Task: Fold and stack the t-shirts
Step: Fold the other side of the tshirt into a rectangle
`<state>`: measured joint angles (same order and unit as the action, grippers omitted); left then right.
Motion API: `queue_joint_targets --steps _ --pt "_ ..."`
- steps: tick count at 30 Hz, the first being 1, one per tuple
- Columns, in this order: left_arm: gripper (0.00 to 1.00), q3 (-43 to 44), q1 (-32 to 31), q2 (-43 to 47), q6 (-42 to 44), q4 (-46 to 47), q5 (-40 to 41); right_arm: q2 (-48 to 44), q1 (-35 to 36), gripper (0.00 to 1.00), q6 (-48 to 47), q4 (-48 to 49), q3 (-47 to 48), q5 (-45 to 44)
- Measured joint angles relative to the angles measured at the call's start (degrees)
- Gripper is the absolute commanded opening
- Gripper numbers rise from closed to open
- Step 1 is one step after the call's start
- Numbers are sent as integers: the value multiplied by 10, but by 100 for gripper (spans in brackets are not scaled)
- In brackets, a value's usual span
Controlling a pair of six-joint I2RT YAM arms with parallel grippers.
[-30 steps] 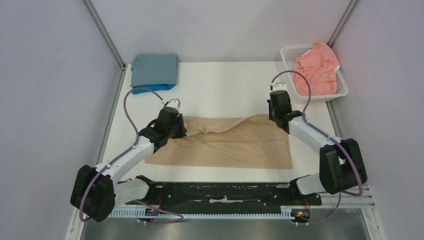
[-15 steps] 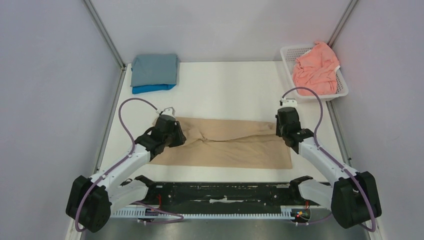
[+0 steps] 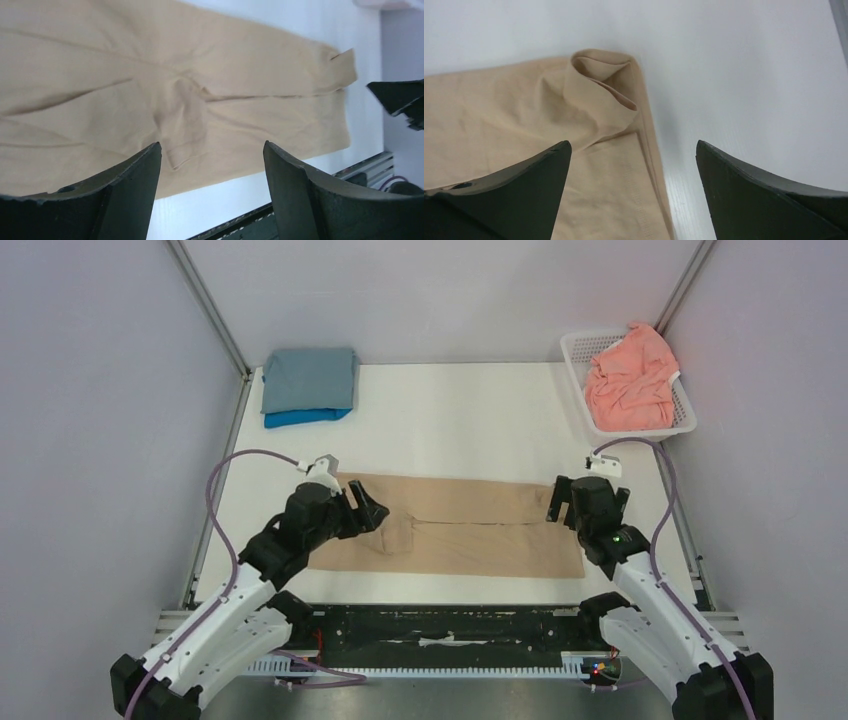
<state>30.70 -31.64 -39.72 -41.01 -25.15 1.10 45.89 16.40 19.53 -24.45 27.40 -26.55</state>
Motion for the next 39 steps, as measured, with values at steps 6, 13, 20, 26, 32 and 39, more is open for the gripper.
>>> queue_joint_targets --steps 6,13,20,26,32,39 --pt "82 66 0 -136 0 84 -29 21 0 98 -9 107 -10 119" --pt "84 113 -4 -379 0 94 -47 133 0 98 -10 241 -19 254" --pt "85 82 -4 -355 -1 23 28 245 0 98 -13 283 0 276" --pt "85 74 -4 -292 -32 -98 121 262 2 98 2 212 17 136" --pt "85 74 -4 -280 -74 -191 158 216 -6 98 68 71 17 -23" --pt "86 76 -4 -229 -93 -219 178 141 -9 98 112 -31 16 -127"
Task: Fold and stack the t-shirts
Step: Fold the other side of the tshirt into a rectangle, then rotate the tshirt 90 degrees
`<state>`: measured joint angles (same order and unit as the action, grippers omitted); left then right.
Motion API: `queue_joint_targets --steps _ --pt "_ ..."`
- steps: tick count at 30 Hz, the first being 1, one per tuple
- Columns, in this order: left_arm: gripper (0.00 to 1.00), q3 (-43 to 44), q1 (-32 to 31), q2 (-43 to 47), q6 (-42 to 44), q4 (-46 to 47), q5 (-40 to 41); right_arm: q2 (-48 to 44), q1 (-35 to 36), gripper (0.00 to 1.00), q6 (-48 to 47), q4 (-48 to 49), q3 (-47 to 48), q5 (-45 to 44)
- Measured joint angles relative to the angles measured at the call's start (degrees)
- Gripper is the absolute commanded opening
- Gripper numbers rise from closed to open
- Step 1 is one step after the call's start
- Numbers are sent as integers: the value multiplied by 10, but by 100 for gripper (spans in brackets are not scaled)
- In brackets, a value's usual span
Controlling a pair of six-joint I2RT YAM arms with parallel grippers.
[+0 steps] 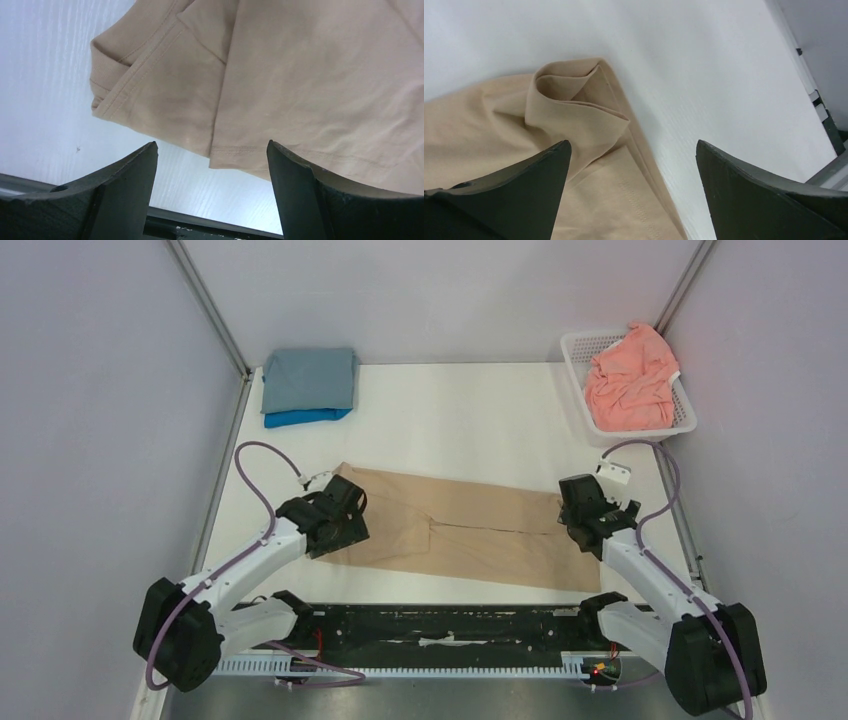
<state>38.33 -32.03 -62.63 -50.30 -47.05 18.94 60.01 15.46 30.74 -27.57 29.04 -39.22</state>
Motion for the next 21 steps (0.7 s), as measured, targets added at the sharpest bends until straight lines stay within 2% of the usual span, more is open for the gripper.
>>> queue_joint_targets --steps 4,7,12,17,21 --pt "86 15 0 3 0 26 -18 -54 -1 98 1 -17 -8 -14" --pt "86 21 -1 -6 2 80 -58 -87 -2 98 -28 0 -19 16" --pt "86 24 -3 -76 2 183 -126 -126 -3 98 -118 143 -64 207" --pt "86 43 -3 -197 2 269 -177 -50 -3 98 -148 279 -65 354" --pt "86 129 11 -300 2 276 -190 37 -2 98 -153 327 -57 412"
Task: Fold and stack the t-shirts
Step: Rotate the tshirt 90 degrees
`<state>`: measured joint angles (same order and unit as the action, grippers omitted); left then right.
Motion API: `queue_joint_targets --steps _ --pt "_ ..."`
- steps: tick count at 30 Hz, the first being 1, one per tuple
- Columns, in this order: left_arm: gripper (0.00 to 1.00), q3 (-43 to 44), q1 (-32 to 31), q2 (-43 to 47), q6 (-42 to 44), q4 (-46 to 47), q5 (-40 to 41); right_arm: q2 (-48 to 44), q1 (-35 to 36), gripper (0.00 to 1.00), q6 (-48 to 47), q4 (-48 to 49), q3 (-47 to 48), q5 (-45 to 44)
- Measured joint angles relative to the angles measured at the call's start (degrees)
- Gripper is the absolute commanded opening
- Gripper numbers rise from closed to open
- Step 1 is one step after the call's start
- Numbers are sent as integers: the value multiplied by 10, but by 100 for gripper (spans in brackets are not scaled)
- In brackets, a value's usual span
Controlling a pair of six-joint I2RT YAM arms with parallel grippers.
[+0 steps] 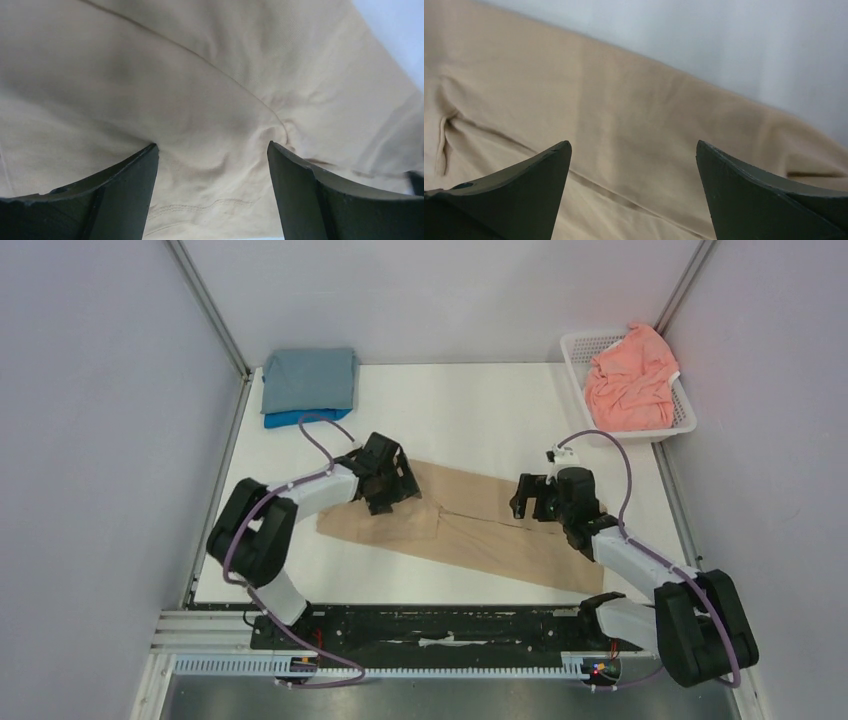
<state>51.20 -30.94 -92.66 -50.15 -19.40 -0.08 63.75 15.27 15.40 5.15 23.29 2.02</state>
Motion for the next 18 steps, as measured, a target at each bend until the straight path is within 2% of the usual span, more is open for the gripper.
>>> queue_joint_targets --steps 3,8,11,14,18 --pt "87 96 21 -90 -6 12 -30 38 0 98 1 4 1 14" --pt "87 335 49 -280 -42 26 -112 64 21 98 9 1 1 63" --pt "87 544 56 -424 -67 26 -171 69 82 98 19 9 1 92" --pt "87 684 57 -524 -101 41 -226 88 151 98 24 33 3 130" --pt "87 814 57 -619 -158 68 -269 137 213 98 36 63 30 181"
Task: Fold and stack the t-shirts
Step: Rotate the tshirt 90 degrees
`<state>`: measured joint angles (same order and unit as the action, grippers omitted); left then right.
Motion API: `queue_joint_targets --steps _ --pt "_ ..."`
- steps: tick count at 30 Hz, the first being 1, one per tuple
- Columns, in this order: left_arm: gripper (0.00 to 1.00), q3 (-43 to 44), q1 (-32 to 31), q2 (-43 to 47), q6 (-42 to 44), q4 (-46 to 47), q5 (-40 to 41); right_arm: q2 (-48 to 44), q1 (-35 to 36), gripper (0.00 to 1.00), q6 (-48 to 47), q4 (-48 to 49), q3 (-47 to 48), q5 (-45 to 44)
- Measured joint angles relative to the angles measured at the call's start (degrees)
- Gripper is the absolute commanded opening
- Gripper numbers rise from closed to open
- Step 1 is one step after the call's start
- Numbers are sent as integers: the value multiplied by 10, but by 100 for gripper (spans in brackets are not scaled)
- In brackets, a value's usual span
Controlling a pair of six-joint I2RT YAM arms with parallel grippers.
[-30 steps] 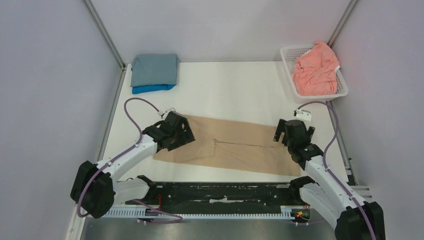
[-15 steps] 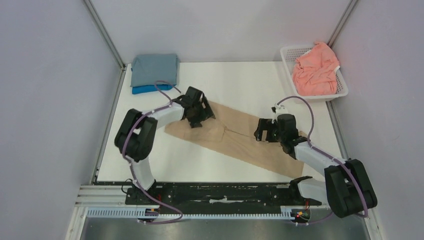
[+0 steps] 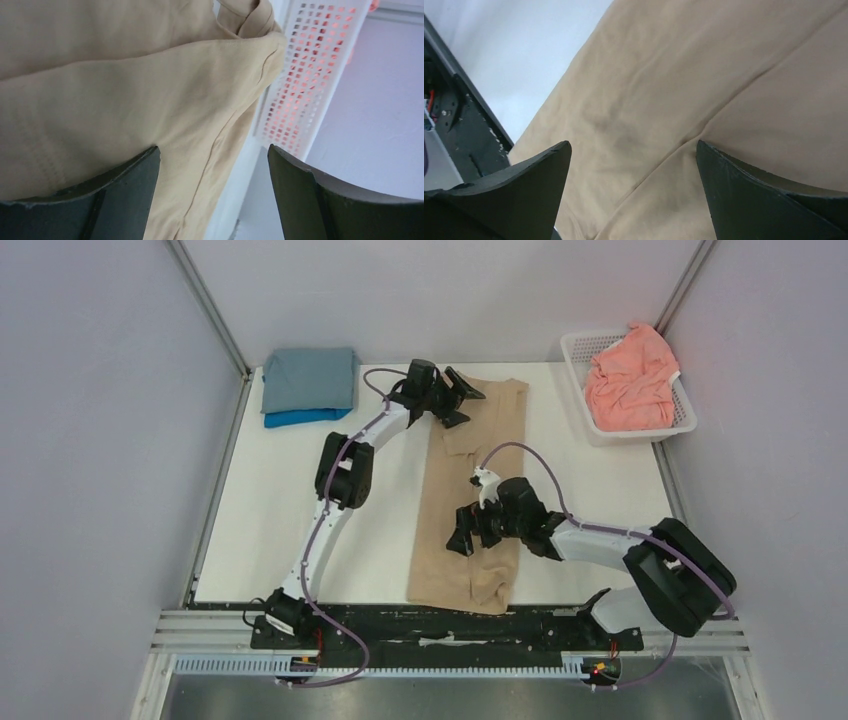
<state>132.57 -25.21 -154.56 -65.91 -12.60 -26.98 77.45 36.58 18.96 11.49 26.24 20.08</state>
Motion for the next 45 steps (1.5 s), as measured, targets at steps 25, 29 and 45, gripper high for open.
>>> queue_joint_targets --steps 25,29,45 --pt "87 57 15 -60 -202 96 180 7 16 98 -103 -127 139 -87" --pt "87 42 23 -49 -202 89 186 -4 19 98 -103 -158 94 -73" --pt "87 40 25 -43 -202 75 200 -136 90 98 -91 -249 1 -2"
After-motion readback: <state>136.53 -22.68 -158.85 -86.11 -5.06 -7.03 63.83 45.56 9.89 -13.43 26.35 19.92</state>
